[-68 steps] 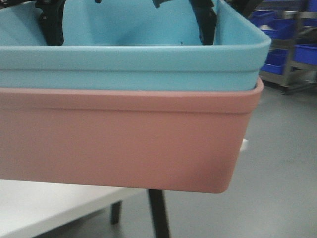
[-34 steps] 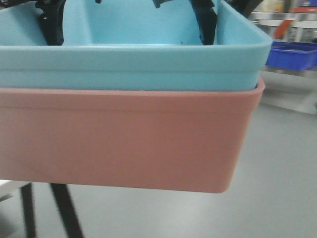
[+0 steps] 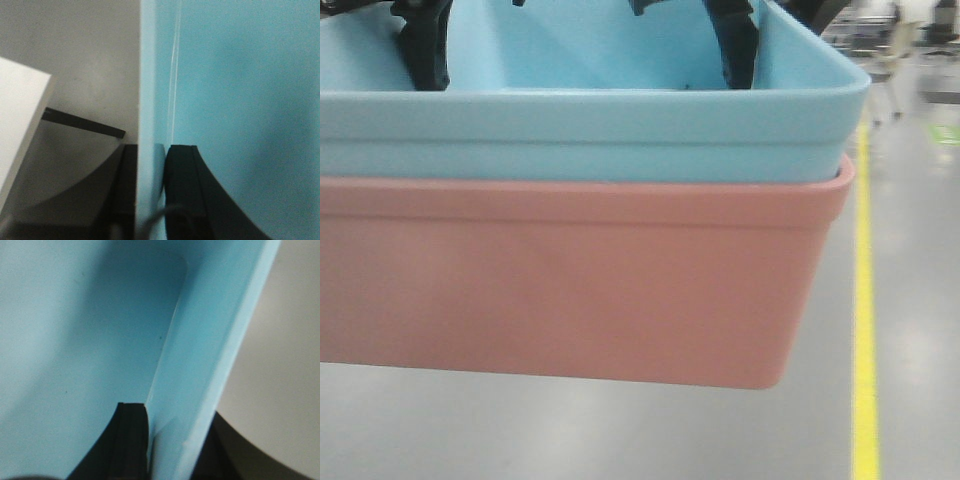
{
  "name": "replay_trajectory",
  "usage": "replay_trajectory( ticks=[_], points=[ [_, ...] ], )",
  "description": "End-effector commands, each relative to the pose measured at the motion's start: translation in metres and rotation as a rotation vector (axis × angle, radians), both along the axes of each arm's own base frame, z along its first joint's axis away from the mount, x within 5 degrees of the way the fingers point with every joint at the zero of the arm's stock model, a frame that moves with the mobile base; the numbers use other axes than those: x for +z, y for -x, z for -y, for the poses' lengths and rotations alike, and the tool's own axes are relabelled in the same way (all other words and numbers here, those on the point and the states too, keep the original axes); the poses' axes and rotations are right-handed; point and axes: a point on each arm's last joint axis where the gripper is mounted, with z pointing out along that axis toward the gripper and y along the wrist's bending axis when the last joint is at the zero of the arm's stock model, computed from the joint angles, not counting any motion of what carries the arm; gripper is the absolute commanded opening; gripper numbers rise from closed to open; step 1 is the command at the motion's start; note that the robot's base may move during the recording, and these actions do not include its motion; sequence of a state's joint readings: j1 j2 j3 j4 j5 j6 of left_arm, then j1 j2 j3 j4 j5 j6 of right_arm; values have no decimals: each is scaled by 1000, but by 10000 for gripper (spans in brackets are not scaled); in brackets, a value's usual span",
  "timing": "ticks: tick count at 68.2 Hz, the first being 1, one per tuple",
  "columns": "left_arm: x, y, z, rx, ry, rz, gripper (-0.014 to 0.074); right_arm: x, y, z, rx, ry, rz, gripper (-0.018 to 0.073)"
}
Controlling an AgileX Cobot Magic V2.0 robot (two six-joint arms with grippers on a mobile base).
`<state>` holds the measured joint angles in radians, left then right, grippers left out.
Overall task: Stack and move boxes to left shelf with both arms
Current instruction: 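Hold the stacked bins with both grippers while the base turns away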
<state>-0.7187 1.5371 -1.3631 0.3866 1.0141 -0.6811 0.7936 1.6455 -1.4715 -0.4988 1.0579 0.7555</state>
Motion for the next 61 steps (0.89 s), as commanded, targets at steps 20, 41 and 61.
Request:
replay_trajectory(
  ticks=[20,41,61],
  points=[
    [41,15,31,-129,315,144,-12,40,4,-27,132,-309,181,57],
    [41,15,31,-129,315,144,-12,39,4,-27,131,-308,180,57],
    [41,15,31,-129,315,144,-12,39,4,-27,127,-303,175,57]
  ],
)
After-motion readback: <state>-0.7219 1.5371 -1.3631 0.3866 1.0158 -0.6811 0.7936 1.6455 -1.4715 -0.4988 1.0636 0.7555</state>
